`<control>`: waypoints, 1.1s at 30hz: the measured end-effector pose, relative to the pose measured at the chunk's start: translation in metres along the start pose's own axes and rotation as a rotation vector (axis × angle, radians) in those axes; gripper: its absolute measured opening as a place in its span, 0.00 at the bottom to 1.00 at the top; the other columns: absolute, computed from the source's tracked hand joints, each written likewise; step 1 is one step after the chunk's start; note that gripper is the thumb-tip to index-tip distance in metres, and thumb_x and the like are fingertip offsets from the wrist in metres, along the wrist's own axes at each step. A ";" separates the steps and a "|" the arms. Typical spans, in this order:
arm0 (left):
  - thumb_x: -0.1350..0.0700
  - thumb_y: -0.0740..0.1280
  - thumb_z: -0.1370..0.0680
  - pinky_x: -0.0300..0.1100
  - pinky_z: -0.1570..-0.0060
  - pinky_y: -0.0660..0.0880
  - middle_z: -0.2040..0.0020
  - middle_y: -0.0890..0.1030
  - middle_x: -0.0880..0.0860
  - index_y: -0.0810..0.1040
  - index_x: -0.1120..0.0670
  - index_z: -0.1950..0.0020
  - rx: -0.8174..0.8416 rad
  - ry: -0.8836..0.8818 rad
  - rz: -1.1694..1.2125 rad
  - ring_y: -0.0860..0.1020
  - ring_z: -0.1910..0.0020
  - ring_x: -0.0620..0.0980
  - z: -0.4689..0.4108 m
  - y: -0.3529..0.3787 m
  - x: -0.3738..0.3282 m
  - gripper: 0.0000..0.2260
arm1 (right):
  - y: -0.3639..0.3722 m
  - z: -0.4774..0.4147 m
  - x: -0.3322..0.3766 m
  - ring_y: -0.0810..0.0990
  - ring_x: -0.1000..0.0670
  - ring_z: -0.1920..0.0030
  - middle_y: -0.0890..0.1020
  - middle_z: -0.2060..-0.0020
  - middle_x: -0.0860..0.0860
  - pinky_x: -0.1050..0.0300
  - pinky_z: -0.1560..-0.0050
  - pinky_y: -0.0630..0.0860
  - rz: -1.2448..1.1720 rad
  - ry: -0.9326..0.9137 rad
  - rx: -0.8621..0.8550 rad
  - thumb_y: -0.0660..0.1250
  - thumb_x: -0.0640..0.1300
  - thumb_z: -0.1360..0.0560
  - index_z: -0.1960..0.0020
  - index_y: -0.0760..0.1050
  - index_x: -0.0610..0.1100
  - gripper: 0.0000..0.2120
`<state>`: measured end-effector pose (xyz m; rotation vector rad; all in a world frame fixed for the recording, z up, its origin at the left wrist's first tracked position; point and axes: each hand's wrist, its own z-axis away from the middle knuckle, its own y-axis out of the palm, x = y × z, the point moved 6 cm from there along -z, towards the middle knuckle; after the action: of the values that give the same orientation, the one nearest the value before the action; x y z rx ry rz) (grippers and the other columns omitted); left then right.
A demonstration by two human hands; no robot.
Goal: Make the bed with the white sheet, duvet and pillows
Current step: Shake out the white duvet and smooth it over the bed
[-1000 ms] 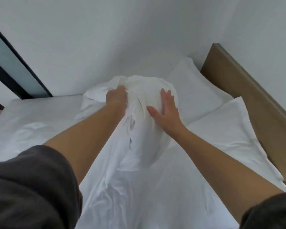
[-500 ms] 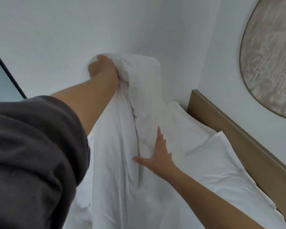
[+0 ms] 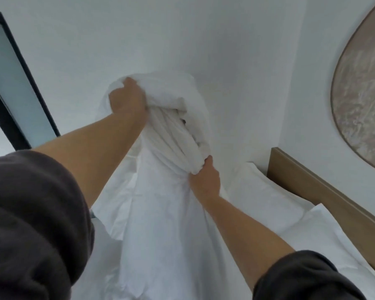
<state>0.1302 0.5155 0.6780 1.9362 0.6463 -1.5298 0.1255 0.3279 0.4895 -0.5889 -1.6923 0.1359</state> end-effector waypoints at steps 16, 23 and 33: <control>0.42 0.62 0.21 0.33 0.54 0.68 0.53 0.77 0.48 0.74 0.58 0.40 -0.029 0.257 -0.070 0.72 0.51 0.46 -0.119 -0.100 -0.151 0.21 | -0.118 -0.088 0.348 0.76 0.37 0.45 0.77 0.45 0.38 0.45 0.49 0.70 0.798 -1.126 -0.472 0.64 0.33 0.29 0.32 0.68 0.37 0.25; 0.43 0.64 0.23 0.40 0.60 0.72 0.65 0.78 0.53 0.73 0.55 0.61 0.045 0.322 -0.152 0.75 0.64 0.51 -0.126 -0.122 -0.151 0.17 | -0.102 -0.081 0.356 0.79 0.37 0.62 0.79 0.60 0.37 0.49 0.62 0.75 0.781 -1.353 -0.503 0.71 0.29 0.44 0.46 0.75 0.33 0.26; 0.50 0.62 0.18 0.44 0.68 0.79 0.57 0.79 0.60 0.75 0.70 0.42 0.109 -0.212 -0.271 0.77 0.65 0.55 -0.094 -0.144 0.159 0.21 | 0.041 -0.058 0.089 0.81 0.42 0.64 0.81 0.63 0.46 0.53 0.67 0.74 0.707 -1.135 -0.057 0.70 0.34 0.41 0.50 0.75 0.42 0.20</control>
<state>0.1313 0.6869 0.5186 1.7853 0.7692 -1.9427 0.1848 0.3895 0.5641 -1.2839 -2.4695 1.0984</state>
